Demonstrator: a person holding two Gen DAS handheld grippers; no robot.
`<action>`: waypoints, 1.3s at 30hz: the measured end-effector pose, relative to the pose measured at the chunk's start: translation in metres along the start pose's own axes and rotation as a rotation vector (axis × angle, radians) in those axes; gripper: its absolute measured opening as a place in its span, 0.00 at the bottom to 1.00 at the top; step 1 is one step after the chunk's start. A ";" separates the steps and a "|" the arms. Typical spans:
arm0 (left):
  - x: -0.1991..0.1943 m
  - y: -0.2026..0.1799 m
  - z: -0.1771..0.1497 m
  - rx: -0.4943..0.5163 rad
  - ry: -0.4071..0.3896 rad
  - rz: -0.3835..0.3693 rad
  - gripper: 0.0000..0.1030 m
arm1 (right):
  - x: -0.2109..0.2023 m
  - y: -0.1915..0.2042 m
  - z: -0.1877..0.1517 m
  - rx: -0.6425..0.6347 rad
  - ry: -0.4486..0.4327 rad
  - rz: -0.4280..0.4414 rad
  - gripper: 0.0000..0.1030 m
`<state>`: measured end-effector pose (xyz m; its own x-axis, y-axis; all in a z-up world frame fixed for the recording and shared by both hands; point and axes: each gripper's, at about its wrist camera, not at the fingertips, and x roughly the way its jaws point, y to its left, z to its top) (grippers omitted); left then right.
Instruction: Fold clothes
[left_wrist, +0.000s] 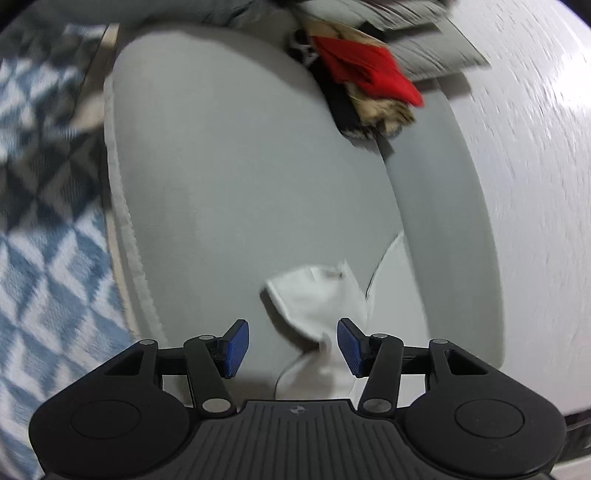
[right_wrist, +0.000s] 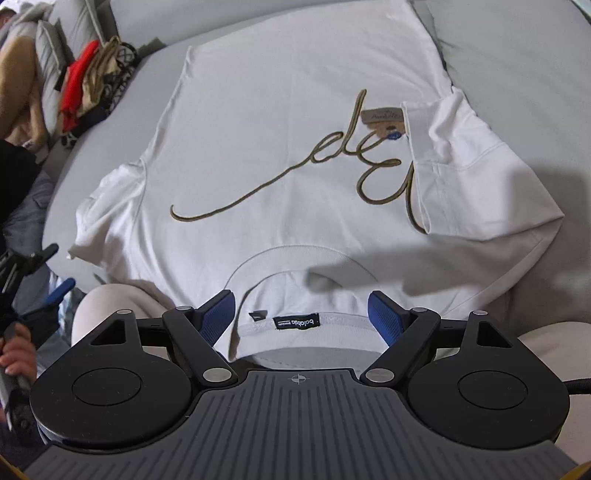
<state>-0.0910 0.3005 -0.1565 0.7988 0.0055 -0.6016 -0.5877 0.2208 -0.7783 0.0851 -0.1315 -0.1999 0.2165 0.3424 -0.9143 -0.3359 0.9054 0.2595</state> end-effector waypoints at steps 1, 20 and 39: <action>0.006 0.002 0.002 -0.002 0.009 -0.003 0.47 | 0.001 0.000 0.000 0.000 0.003 -0.002 0.81; 0.028 -0.065 0.015 0.404 -0.064 0.095 0.00 | 0.017 -0.008 -0.006 0.016 0.036 0.030 0.81; 0.051 -0.140 -0.198 1.229 0.173 0.121 0.45 | -0.013 -0.068 -0.016 0.221 -0.029 0.203 0.81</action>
<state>0.0063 0.0772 -0.1140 0.6658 -0.0186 -0.7459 -0.0726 0.9933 -0.0896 0.0901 -0.2012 -0.2109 0.1928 0.5264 -0.8281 -0.1680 0.8492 0.5006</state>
